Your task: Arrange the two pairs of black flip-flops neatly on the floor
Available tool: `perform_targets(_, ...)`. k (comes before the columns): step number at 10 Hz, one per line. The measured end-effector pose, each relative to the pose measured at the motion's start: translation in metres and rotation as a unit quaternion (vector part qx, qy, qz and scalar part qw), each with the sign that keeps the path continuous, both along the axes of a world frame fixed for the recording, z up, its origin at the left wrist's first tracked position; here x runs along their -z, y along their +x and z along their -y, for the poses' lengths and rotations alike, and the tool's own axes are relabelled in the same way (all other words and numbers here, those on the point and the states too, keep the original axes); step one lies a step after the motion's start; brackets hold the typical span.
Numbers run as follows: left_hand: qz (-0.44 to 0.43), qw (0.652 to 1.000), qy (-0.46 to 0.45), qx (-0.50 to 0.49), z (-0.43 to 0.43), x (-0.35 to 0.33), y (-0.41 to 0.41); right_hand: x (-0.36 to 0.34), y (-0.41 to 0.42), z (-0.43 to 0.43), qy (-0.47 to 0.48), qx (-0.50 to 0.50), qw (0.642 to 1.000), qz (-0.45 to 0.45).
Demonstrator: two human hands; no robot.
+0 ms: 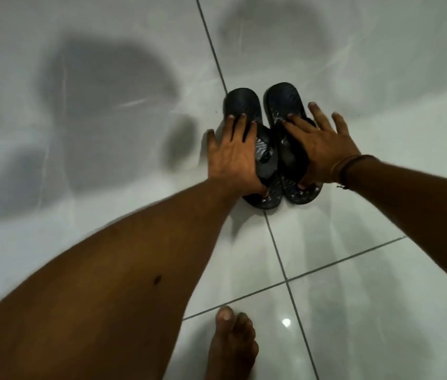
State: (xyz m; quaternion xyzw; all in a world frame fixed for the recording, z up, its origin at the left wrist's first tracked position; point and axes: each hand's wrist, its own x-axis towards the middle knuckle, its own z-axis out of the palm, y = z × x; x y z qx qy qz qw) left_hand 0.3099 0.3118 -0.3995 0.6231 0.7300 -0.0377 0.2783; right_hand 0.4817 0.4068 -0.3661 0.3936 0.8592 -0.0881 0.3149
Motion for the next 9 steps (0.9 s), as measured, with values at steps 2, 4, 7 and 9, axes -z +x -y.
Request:
perform_targets(2,0.001,1.0,-0.009,-0.008,-0.022,0.004,0.034,0.001,0.027,-0.023,0.012,-0.012,1.0,0.012)
perform_targets(4,-0.01,1.0,-0.015,0.006,-0.023,0.0,0.033,-0.002,0.025,-0.023,0.014,-0.024,1.0,0.009)
perform_targets(7,-0.007,1.0,-0.004,-0.006,0.046,-0.136,-0.044,-0.145,-0.006,0.01,0.017,0.048,0.994,-0.097)
perform_targets(9,-0.033,0.991,0.082,-0.096,0.09,-0.367,-0.144,-0.356,-0.091,0.057,0.126,0.09,0.943,-0.294)
